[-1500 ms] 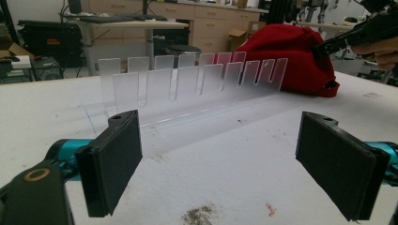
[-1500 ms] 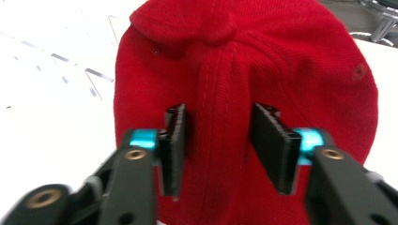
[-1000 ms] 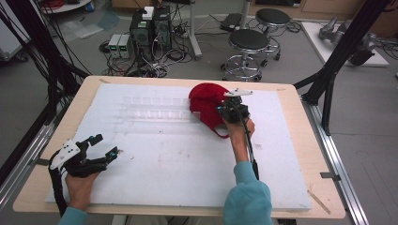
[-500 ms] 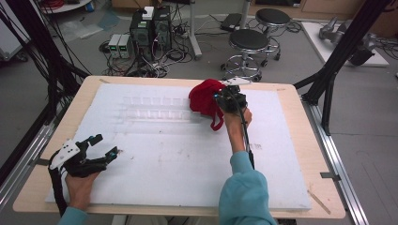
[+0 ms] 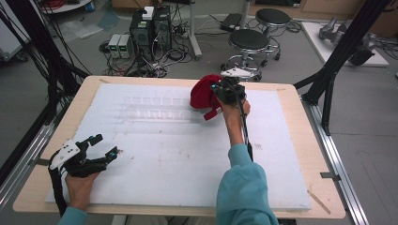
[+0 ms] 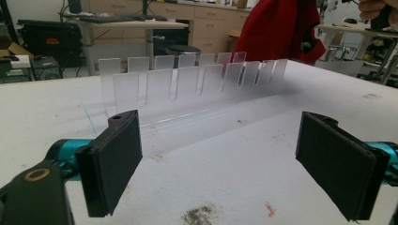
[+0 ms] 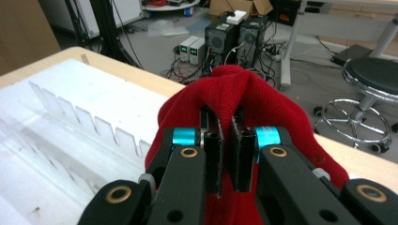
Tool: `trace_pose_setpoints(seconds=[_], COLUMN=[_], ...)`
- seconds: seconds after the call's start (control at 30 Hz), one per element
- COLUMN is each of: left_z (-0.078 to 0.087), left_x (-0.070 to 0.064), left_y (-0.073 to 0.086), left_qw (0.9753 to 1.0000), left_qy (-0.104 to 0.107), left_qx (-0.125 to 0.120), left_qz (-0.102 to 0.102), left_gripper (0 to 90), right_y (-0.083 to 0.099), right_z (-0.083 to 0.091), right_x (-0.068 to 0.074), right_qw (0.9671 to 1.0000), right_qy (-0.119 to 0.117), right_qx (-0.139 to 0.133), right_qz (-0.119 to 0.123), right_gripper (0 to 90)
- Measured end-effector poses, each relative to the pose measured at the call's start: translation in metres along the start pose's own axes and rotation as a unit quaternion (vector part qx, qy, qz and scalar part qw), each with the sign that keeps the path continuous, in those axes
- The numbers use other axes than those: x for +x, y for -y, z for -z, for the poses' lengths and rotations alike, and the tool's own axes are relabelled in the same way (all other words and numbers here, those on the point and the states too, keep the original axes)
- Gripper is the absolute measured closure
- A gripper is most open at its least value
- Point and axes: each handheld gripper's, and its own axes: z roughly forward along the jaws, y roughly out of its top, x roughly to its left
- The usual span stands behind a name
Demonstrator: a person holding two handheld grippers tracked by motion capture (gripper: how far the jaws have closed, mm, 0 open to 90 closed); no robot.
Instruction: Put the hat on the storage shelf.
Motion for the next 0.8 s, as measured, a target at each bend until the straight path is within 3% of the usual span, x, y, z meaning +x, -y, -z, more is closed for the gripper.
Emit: trace_pose_setpoints(seconds=[0.4, 0.8], left_z=[0.000, 0.000], left_x=[0.000, 0.000], left_y=[0.000, 0.000], left_qw=[1.0000, 1.0000], left_qy=[0.000, 0.000], left_qx=[-0.001, 0.000], left_qz=[0.002, -0.002], left_gripper=[15.1, 15.1], right_y=[-0.016, -0.028], right_z=[0.002, 0.018], right_x=[0.001, 0.003], right_qw=[0.9992, 0.9966], right_qy=[-0.004, -0.011], right_qx=[-0.040, -0.081], right_qz=[0.003, 0.006], right_gripper=[86.2, 86.2])
